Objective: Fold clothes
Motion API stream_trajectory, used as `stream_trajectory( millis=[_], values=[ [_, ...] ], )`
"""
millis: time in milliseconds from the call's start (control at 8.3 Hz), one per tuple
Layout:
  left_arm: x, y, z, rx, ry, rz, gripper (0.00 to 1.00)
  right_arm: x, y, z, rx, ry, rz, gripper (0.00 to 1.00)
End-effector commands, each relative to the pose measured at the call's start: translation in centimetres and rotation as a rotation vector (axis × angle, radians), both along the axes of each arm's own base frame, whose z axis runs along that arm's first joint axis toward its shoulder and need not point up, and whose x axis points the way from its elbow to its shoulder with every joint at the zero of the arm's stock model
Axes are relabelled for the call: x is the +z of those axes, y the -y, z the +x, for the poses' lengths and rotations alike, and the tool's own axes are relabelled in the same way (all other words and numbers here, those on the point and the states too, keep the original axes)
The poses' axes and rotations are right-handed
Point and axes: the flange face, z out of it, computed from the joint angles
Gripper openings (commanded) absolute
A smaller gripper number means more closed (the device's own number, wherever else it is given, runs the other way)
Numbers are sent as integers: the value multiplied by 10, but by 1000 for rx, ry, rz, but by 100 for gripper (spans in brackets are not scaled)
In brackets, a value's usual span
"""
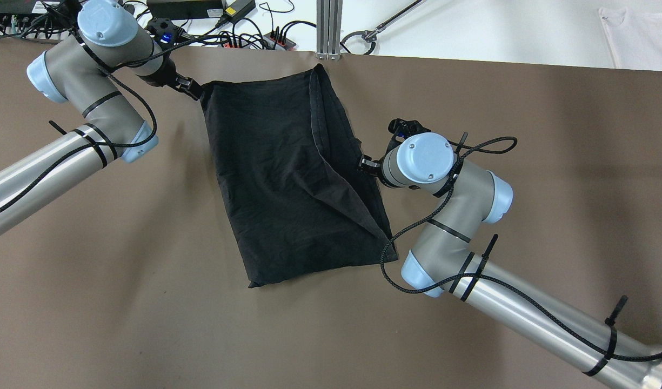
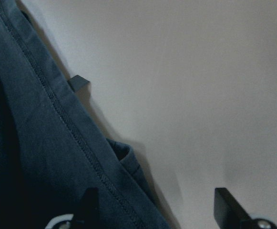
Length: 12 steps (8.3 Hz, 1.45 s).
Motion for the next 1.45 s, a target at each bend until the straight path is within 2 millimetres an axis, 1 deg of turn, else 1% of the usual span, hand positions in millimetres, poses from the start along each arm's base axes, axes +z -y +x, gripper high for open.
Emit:
stream_trajectory(
  millis=[0,120,361,482,602,843,964,1084,1205,1325],
  values=[
    [2,-4,-2,0,-3,1,100,11,-12,-26,30,-30,7,62],
    [5,-4,-2,0,-2,-2,100,6,-12,-28,34,-23,15,58],
    [5,-4,-2,-1,-1,-1,100,-2,-11,-29,38,-12,17,33],
    [6,-5,-2,0,-1,-3,100,-4,-11,-29,41,-6,16,15],
    [6,-5,-2,0,-1,-3,100,-5,-11,-29,41,-5,17,0],
    [7,-5,-3,-2,0,-5,100,-1,-12,-27,41,-8,14,0],
    [7,-5,-3,-1,-1,-4,100,-3,-14,-25,44,3,14,0],
    [7,-5,-3,-3,-1,-4,100,-2,-27,-9,40,23,25,0],
    [7,-5,-3,-2,-2,-5,100,3,-53,4,21,39,34,0],
    [15,-8,-4,-1,3,-10,100,11,-83,9,-13,48,38,0]
  ],
)
